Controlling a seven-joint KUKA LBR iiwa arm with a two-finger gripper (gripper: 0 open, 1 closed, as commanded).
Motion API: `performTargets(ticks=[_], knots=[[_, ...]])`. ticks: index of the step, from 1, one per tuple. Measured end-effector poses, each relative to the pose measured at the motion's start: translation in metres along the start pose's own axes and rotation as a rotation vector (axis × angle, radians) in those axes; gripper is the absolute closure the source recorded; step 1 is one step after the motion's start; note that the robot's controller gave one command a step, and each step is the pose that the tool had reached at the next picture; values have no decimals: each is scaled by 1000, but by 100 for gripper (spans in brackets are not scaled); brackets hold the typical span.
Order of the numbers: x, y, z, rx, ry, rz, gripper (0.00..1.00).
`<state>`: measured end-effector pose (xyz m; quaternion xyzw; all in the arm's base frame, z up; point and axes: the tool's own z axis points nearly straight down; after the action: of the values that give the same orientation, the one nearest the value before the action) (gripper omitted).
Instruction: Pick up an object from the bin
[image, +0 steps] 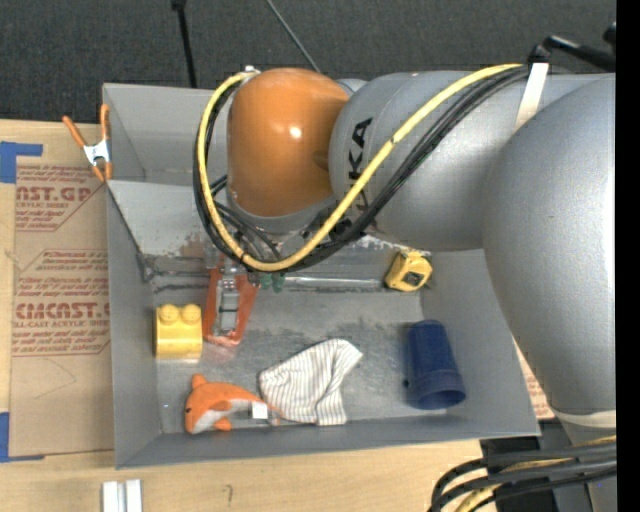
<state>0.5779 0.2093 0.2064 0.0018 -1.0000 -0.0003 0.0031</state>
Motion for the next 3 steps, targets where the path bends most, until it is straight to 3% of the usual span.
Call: performTargets(ticks=[1, 2, 3], knots=[[-2, -1, -5, -2, -8, 3, 0], [19, -27, 39, 0, -10, -117, 0], [23, 16, 51, 2, -8, -289, 0]])
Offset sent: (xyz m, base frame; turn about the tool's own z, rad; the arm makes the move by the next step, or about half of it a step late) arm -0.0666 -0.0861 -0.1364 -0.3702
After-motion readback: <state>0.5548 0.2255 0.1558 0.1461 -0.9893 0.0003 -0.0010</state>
